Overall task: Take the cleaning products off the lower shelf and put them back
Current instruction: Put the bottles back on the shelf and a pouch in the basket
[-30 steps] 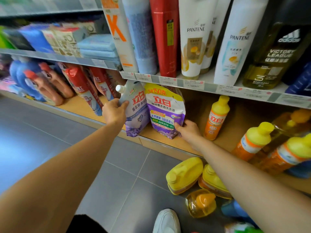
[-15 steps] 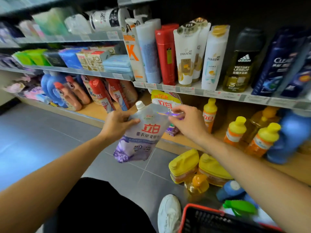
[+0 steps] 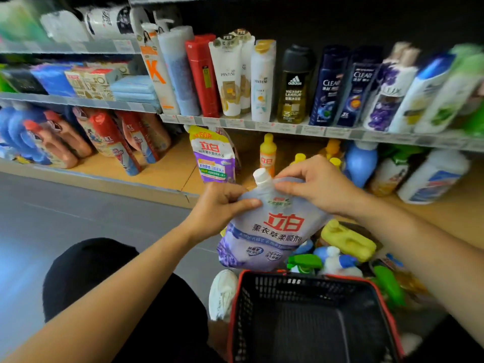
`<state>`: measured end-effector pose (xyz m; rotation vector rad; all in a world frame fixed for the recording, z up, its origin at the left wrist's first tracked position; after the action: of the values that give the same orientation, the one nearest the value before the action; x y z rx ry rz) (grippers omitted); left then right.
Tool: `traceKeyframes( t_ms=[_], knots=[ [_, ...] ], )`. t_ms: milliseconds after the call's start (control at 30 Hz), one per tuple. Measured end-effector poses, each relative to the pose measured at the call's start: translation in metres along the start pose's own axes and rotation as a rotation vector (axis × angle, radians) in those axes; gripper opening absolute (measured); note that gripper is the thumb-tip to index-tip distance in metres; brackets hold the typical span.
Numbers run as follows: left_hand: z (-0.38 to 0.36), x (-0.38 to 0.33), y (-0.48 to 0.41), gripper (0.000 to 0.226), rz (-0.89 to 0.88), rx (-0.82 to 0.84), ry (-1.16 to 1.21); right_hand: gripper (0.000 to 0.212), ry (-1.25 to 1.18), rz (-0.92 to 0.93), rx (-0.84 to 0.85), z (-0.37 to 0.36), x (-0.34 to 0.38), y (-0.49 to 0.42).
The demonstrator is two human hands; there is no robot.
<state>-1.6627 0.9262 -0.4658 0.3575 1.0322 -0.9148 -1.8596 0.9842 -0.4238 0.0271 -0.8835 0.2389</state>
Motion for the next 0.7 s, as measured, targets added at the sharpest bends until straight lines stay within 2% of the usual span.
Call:
traceKeyframes(
  t_ms=[167,267,400,533,700],
  knots=[
    [-0.048,-0.03,-0.006,0.017,-0.118,-0.027,-0.039,0.007,-0.13,-0.059,-0.143,0.005,-0.014,0.059],
    [-0.079,-0.038,-0.012,0.007,-0.083,0.017,0.191,0.009,-0.144,-0.095,-0.202,0.007,-0.024,0.085],
    [-0.109,-0.04,-0.018,0.023,-0.054,0.079,0.509,0.017,-0.202,-0.127,-0.237,0.015,-0.037,0.111],
    [-0.12,-0.038,-0.026,0.025,-0.015,0.199,0.587,0.021,-0.302,-0.151,-0.255,0.02,-0.046,0.13],
    [-0.135,-0.042,-0.033,0.035,0.0,0.243,0.728,0.013,-0.366,-0.196,-0.257,0.016,-0.054,0.143]
  ],
)
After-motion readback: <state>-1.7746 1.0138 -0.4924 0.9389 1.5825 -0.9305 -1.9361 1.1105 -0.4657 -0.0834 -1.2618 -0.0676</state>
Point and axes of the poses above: each hand's wrist, its own y-axis away from the middle knuckle, its own z-axis out of the back of the hand, x = y × z, the point moved 4 cm from there along -y, towards the middle knuckle, and after that the axes turned 10 degrees about x, right-handed, at the moved point
